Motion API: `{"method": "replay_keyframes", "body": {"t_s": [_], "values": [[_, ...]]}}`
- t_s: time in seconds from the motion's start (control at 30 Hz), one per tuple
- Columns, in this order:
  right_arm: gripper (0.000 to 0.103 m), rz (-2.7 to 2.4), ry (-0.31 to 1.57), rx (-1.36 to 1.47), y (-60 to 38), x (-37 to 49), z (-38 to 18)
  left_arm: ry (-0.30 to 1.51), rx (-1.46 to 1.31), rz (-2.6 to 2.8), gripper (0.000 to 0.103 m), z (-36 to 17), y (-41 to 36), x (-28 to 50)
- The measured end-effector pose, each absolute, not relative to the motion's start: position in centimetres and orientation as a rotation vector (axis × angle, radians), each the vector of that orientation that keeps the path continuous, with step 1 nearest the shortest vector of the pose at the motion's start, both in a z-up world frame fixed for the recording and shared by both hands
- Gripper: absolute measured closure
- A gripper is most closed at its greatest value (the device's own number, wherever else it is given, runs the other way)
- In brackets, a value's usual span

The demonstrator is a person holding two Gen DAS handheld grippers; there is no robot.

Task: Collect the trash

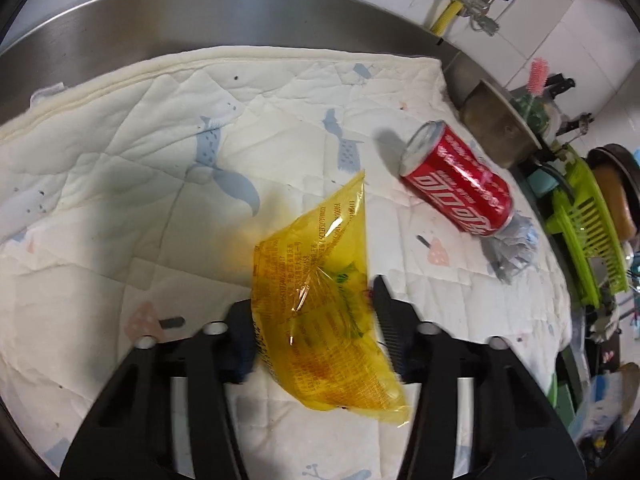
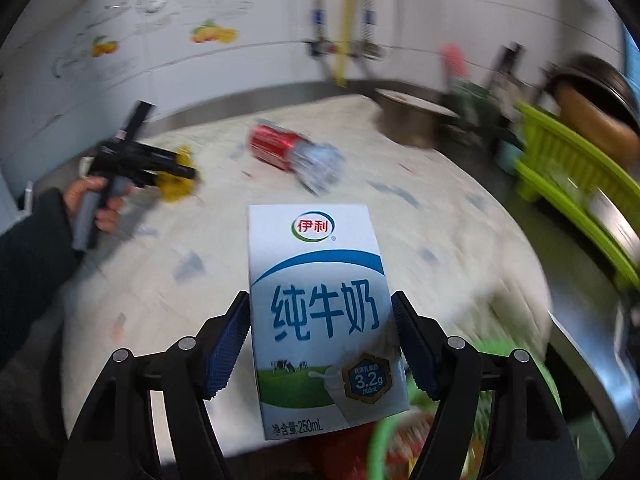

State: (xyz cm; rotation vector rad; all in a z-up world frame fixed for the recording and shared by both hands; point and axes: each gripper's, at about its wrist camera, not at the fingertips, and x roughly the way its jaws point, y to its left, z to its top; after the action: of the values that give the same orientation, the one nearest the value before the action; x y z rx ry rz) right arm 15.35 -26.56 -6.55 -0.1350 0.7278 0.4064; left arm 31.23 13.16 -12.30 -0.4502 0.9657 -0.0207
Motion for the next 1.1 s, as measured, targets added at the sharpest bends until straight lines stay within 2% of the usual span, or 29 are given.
{"method": "replay_keyframes", "body": {"t_s": [0.13,0.33,0.57,0.9,1.07,1.1], "values": [[0.037,0.294,0.77,-0.06,-30.4,12.9,-8.7,0.951,-0.45,-0.013,0.067,-11.9,12.8,30.0],[0.038,0.141,0.822,0.05,-36.0,10.4,-11.8,0.901,-0.427,-0.014,0.071,-9.4,12.1,27.0],[0.038,0.009,0.876,0.12,-40.8,10.2,-14.9,0.824,-0.408,-0.071,0.073,-5.8,10.2,22.9],[0.038,-0.008,0.944,0.272,-44.4,11.1,-18.7,0.783,-0.346,-0.236,0.074,-2.3,3.4,19.4],[0.033,-0.02,0.903,0.296,-45.2,9.8,-18.3,0.787,-0.297,-0.363,0.074,-1.3,-2.3,18.9],[0.029,-0.02,0.894,0.303,-45.4,9.5,-18.1,0.796,-0.286,-0.396,0.074,-1.3,-3.8,18.9]]}}
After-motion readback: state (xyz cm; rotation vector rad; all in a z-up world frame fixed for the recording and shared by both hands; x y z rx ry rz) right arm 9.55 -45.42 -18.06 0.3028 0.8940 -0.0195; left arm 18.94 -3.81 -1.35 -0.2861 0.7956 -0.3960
